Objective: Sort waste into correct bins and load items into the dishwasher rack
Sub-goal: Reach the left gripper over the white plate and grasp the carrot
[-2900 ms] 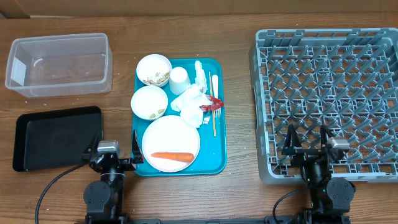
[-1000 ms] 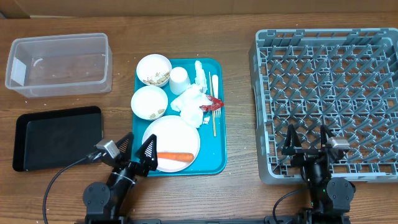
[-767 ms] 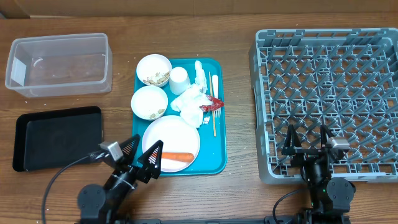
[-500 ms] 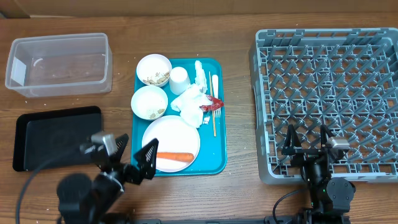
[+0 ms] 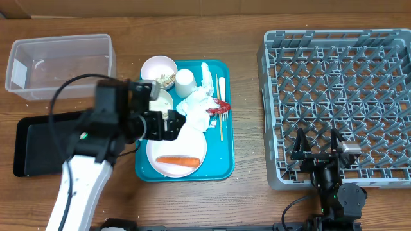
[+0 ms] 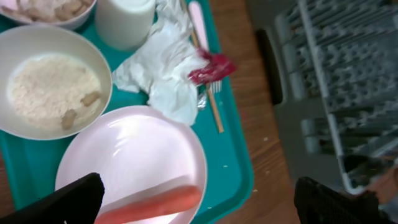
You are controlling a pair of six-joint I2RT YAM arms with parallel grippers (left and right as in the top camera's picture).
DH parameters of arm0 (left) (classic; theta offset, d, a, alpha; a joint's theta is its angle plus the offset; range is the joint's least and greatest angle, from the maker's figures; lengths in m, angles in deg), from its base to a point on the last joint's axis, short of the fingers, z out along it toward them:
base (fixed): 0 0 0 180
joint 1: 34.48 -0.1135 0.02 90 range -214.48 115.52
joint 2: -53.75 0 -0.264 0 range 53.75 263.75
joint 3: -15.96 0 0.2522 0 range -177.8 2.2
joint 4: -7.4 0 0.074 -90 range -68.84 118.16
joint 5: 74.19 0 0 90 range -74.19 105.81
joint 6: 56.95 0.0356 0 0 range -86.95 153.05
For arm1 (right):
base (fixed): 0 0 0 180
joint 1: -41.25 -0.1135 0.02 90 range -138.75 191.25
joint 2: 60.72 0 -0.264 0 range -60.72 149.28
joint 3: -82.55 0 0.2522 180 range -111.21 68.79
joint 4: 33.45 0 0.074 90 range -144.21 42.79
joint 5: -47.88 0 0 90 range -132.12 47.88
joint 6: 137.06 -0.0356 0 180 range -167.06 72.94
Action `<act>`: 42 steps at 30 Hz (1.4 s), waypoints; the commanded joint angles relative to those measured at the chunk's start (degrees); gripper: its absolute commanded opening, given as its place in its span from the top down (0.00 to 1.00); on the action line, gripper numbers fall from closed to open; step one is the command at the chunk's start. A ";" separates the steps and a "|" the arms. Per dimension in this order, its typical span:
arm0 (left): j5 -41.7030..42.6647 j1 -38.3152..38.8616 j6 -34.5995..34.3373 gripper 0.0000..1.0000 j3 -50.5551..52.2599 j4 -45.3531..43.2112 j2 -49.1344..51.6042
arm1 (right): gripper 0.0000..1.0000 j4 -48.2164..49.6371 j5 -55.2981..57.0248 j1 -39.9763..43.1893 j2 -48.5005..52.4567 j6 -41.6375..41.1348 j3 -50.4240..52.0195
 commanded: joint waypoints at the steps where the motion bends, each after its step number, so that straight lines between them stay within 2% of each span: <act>1: -19.47 4.33 -3.65 0.00 -1.16 -0.68 7.32 | 0.00 0.35 0.17 0.09 -0.46 0.22 0.59; 4: -23.63 4.46 -3.65 0.00 -1.16 -6.86 13.35 | 0.00 0.35 0.17 0.09 -0.46 0.22 0.59; 11: -22.51 4.57 -3.72 0.00 -1.16 -16.96 22.14 | 0.00 0.35 0.20 0.09 -0.46 0.22 0.59; 23: -21.59 5.79 -1.01 0.00 -1.16 -20.50 30.05 | 0.00 0.35 0.20 0.09 -0.46 0.22 0.59; 27: -21.94 6.23 0.04 0.06 -1.36 -20.63 30.14 | 0.00 0.35 0.17 0.09 -0.46 0.22 0.59; 29: -21.92 6.23 0.00 0.06 -2.84 -17.88 29.57 | 0.00 0.35 0.20 0.09 -0.46 0.22 0.59; 32: -21.94 6.23 -0.04 0.06 -9.29 -8.39 27.12 | 0.00 0.35 0.20 0.09 -0.46 0.22 0.59; 35: -20.37 6.23 -3.08 0.06 -16.61 3.26 24.72 | 0.00 0.35 0.17 0.09 -0.46 0.22 0.59; 36: -17.29 6.23 -4.15 0.01 -19.52 9.33 23.71 | 0.00 0.35 0.20 0.09 -0.46 0.24 0.59; 38: -9.75 6.23 -4.15 0.00 -21.05 13.09 22.91 | 0.00 0.35 0.20 0.09 -0.46 0.22 0.59; 41: 8.13 6.23 -3.96 0.00 -21.00 18.25 22.80 | 0.00 0.35 0.20 0.09 -0.46 0.22 0.59; 42: 9.99 6.23 -3.91 0.00 -21.00 18.86 22.80 | 0.00 0.35 0.17 0.09 -0.46 0.22 0.59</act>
